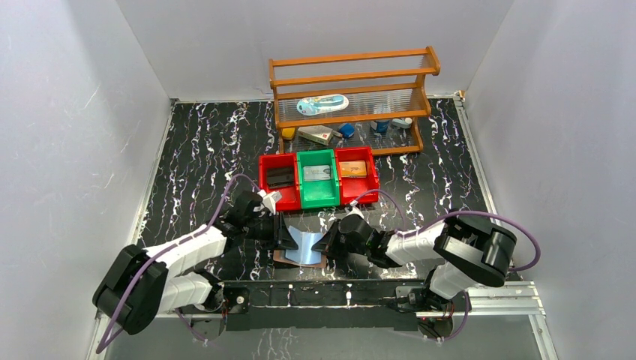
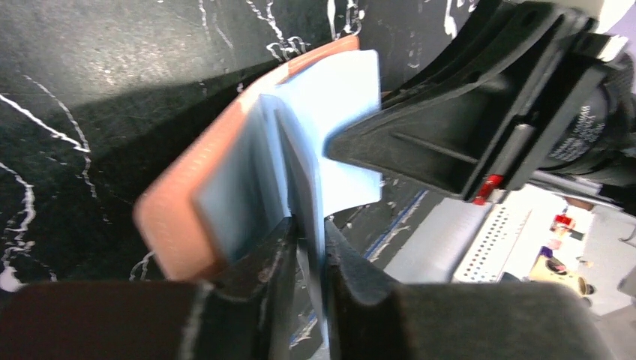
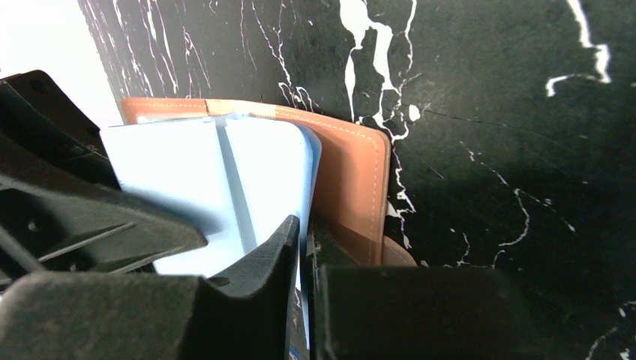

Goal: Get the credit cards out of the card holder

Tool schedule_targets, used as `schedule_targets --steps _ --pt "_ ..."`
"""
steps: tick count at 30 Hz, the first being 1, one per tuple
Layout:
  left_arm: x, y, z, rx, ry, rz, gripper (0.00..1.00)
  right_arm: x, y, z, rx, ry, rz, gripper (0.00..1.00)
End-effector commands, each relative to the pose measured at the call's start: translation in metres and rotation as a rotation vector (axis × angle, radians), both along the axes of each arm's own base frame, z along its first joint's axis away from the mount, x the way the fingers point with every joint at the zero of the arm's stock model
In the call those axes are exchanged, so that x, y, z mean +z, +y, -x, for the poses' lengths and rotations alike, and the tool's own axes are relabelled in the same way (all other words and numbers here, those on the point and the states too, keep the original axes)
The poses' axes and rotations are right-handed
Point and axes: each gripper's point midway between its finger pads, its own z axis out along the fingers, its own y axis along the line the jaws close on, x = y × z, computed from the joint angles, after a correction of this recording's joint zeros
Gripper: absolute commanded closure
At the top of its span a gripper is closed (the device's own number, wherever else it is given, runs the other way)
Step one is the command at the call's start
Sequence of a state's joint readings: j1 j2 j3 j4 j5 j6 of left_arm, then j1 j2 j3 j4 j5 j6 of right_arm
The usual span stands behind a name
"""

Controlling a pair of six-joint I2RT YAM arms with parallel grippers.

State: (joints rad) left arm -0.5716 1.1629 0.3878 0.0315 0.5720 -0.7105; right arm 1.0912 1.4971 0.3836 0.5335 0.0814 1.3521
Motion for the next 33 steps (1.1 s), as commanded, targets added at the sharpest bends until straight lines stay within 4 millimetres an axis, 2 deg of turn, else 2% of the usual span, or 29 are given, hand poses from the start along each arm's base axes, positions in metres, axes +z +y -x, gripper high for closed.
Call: schedule_targets --steps 1,4,7,13,16,19,20,22,25,27,33 --pt "0.032 -0.015 -0.001 -0.039 -0.050 0.116 0.76 0.014 0.018 -0.003 0.046 -0.030 -0.047 0.82" --pt "0.038 -0.017 -0.003 -0.048 -0.050 0.128 0.69 0.015 0.022 -0.002 0.063 -0.026 -0.053 0.80" --pt "0.039 -0.020 0.000 -0.071 -0.034 0.135 0.69 0.015 0.023 -0.001 0.070 -0.024 -0.057 0.79" --pt "0.036 -0.019 0.001 -0.067 -0.022 0.115 0.91 0.015 0.023 -0.002 0.068 -0.025 -0.056 0.78" --pt "0.037 -0.020 0.001 -0.072 -0.027 0.115 0.95 0.015 0.024 -0.002 0.071 -0.025 -0.058 0.78" --pt "0.035 -0.023 0.004 -0.090 -0.022 0.109 0.93 0.015 0.027 -0.001 0.085 -0.023 -0.058 0.78" --pt "0.035 -0.024 0.005 -0.097 -0.017 0.107 0.89 0.014 0.028 -0.001 0.089 -0.021 -0.057 0.78" --pt "0.032 -0.024 0.006 -0.099 -0.007 0.089 0.73 0.013 0.029 -0.001 0.090 -0.018 -0.055 0.78" --pt "0.033 -0.020 0.003 -0.091 -0.023 0.043 0.68 0.011 0.027 -0.001 0.084 -0.015 -0.046 0.78" --pt "0.036 -0.016 -0.001 -0.076 -0.048 0.014 0.68 0.010 0.026 -0.001 0.080 -0.013 -0.038 0.78" --pt "0.040 -0.012 -0.004 -0.061 -0.069 -0.010 0.83 0.011 0.026 -0.002 0.076 -0.016 -0.035 0.78"
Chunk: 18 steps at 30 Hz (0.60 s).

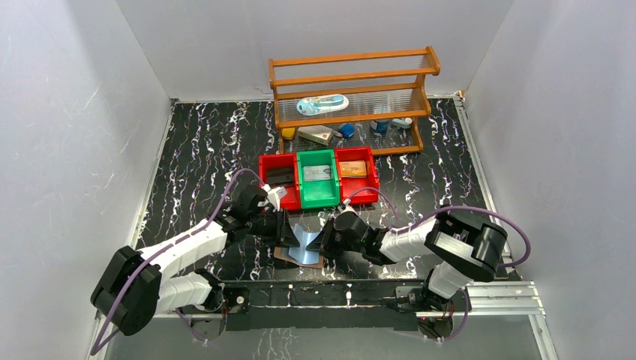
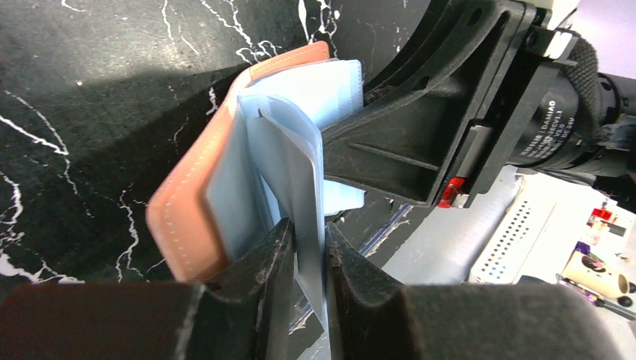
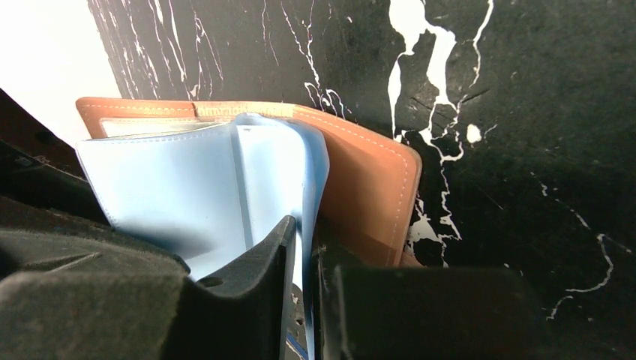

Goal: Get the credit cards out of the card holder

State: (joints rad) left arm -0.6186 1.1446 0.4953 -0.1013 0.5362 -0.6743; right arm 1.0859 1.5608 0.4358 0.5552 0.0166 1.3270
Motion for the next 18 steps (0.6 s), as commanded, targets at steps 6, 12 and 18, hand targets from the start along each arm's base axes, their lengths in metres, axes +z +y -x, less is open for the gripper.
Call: schedule_targets --steps 6,12,18 --pt "0.024 -0.005 -0.003 -0.018 -0.047 0.030 0.96 0.009 0.011 -0.004 0.021 -0.026 -0.013 0.78" --pt "0.029 -0.010 0.003 -0.082 -0.045 0.033 0.59 0.015 0.012 -0.004 0.031 -0.041 -0.022 0.72" --pt "0.036 -0.025 0.015 -0.178 -0.041 0.085 0.50 0.015 0.007 -0.007 0.012 -0.050 0.002 0.65"
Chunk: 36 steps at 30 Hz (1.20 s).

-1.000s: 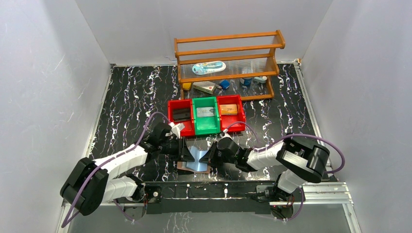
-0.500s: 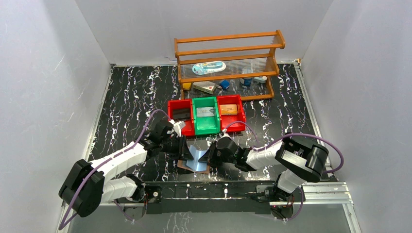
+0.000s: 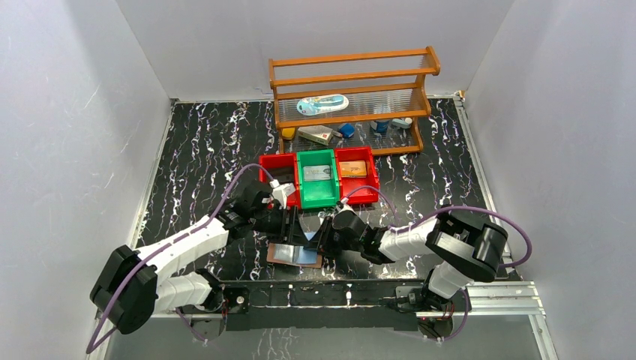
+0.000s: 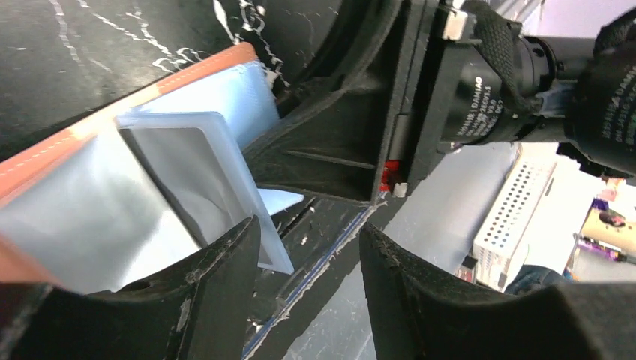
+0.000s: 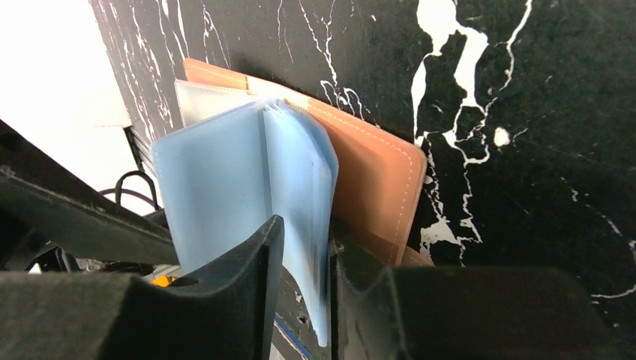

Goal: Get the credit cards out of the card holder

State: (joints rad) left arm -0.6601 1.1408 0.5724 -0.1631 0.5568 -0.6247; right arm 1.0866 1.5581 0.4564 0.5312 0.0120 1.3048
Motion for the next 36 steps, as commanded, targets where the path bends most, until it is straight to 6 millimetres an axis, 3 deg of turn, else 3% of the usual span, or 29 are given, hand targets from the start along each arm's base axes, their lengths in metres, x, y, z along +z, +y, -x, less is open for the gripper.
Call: schedule_targets --steps 1,5,10,16,22,30,36 --pt "0.013 -0.014 0.013 -0.103 0.014 0.067 0.49 0.013 0.003 -0.007 -0.010 -0.039 -0.003 0.63" --pt "0.003 -0.019 0.018 -0.121 0.037 0.061 0.49 0.017 -0.006 -0.012 -0.054 -0.051 0.026 0.60" --pt "-0.007 -0.021 0.017 -0.110 0.039 0.053 0.48 0.021 -0.035 -0.020 -0.171 -0.075 0.065 0.55" --pt "-0.014 -0.014 0.010 -0.055 0.002 0.007 0.48 0.045 -0.044 -0.025 -0.201 -0.145 0.017 0.53" --pt "-0.011 0.005 -0.002 0.019 -0.082 -0.097 0.47 0.066 -0.028 -0.021 -0.117 -0.195 -0.061 0.55" --pt "-0.014 0.022 -0.008 0.104 -0.119 -0.164 0.45 0.051 0.006 -0.010 0.019 -0.130 -0.061 0.57" --pt "-0.010 0.021 -0.008 0.125 -0.126 -0.136 0.44 0.046 0.013 -0.008 0.050 -0.116 -0.051 0.58"
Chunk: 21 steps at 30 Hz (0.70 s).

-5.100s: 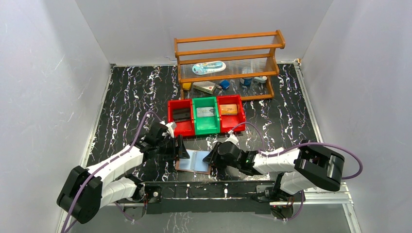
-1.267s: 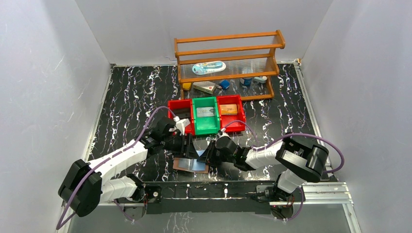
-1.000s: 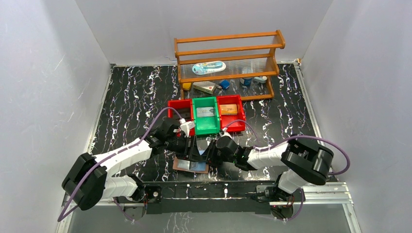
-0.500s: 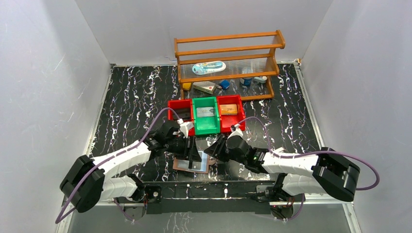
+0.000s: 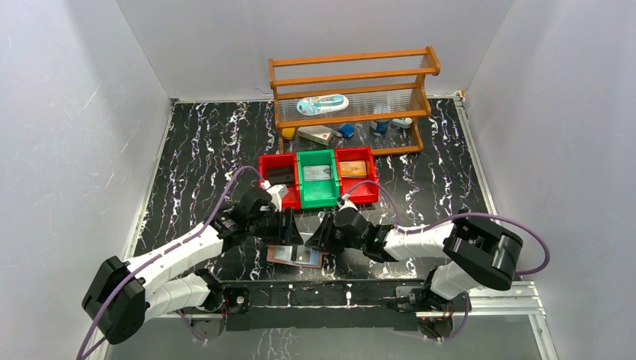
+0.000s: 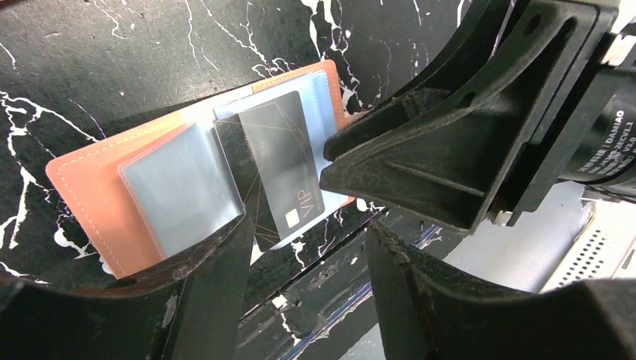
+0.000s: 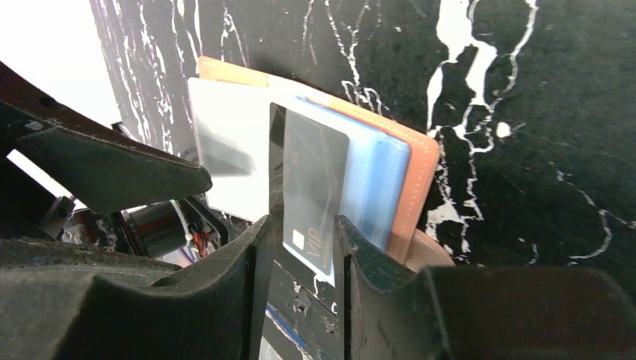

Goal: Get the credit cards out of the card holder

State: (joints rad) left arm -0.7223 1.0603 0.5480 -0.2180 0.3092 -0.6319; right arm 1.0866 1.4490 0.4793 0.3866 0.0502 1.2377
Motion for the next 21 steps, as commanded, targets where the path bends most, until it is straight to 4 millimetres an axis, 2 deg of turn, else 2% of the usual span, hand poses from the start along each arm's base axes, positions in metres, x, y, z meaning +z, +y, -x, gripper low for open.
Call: schedule_targets --steps 1,4,6,13,21 --pt "0.005 0.001 0.000 0.021 -0.014 0.014 0.44 0.030 0.023 -0.005 0.047 -0.055 -0.095 0.58" --pt "0.003 0.001 0.000 0.021 -0.012 0.011 0.44 0.029 0.024 -0.003 0.062 -0.054 -0.087 0.58" --pt "0.002 0.000 0.000 0.018 -0.008 0.010 0.44 0.021 0.023 -0.002 0.064 -0.034 -0.056 0.58" --pt "-0.007 -0.007 -0.001 0.006 0.021 0.020 0.44 -0.025 0.000 0.000 -0.018 0.075 0.109 0.61" --pt "-0.031 0.000 0.003 0.049 0.068 -0.013 0.43 -0.034 -0.020 -0.002 -0.075 0.075 0.176 0.61"
